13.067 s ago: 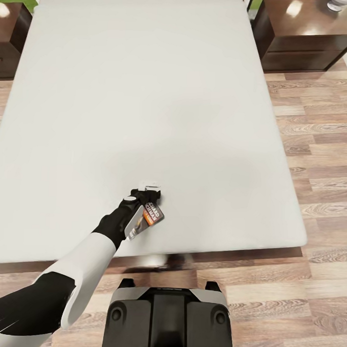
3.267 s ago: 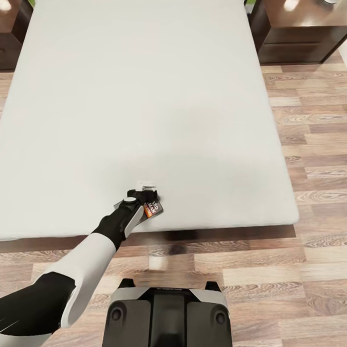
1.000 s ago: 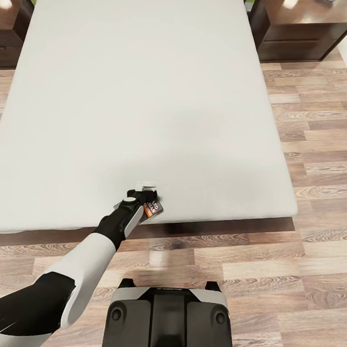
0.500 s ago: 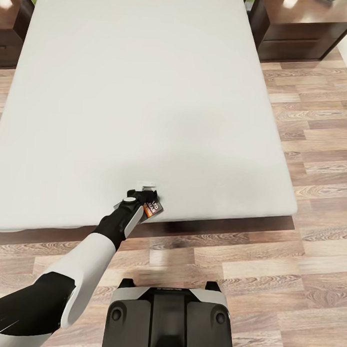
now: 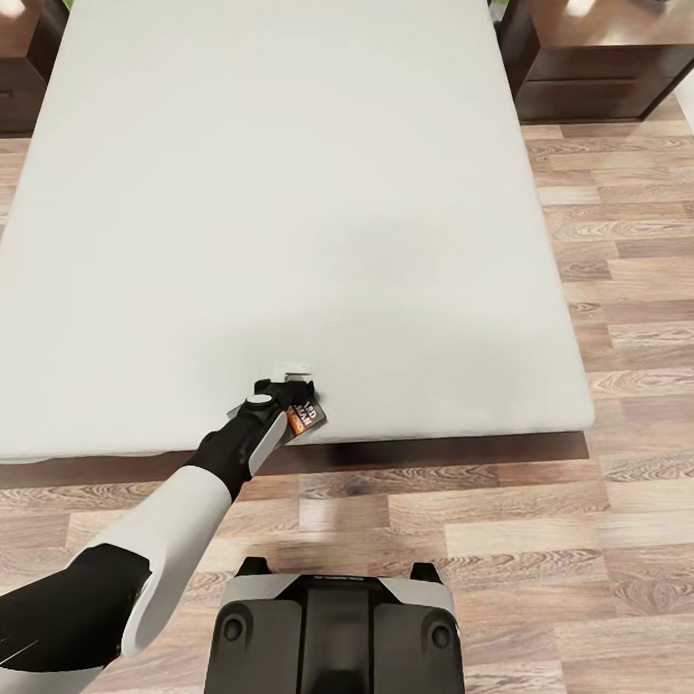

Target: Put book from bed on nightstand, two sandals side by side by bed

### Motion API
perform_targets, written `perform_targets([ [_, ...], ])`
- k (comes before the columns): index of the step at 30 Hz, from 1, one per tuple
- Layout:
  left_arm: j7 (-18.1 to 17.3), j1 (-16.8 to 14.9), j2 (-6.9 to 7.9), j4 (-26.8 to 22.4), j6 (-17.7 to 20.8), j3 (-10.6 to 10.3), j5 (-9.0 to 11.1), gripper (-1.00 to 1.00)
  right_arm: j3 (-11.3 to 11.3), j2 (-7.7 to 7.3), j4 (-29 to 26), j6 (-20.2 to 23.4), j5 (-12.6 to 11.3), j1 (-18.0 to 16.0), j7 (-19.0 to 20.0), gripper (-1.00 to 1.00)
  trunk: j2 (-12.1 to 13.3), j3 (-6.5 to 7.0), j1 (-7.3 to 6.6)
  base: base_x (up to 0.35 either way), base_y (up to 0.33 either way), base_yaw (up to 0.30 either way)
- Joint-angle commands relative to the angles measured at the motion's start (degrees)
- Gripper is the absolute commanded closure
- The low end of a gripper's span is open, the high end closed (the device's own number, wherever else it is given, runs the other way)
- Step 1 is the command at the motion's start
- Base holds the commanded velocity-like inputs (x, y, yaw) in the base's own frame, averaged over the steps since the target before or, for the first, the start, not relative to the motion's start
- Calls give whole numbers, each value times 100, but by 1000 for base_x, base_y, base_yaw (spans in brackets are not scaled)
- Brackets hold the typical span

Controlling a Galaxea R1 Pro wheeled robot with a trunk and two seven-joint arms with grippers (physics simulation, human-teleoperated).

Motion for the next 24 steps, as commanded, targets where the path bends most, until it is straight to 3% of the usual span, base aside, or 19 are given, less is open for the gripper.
perform_targets([
  [1,52,-1,5,-9,25,-36,60,-100,-49,-3,10,-32,43,-1,15,-100,-4,-2,2,-2,0,0],
  [24,52,-1,4,-9,26,-37,60,-100,-49,-3,10,-33,42,-1,17,-100,-4,-2,2,-29,0,0],
])
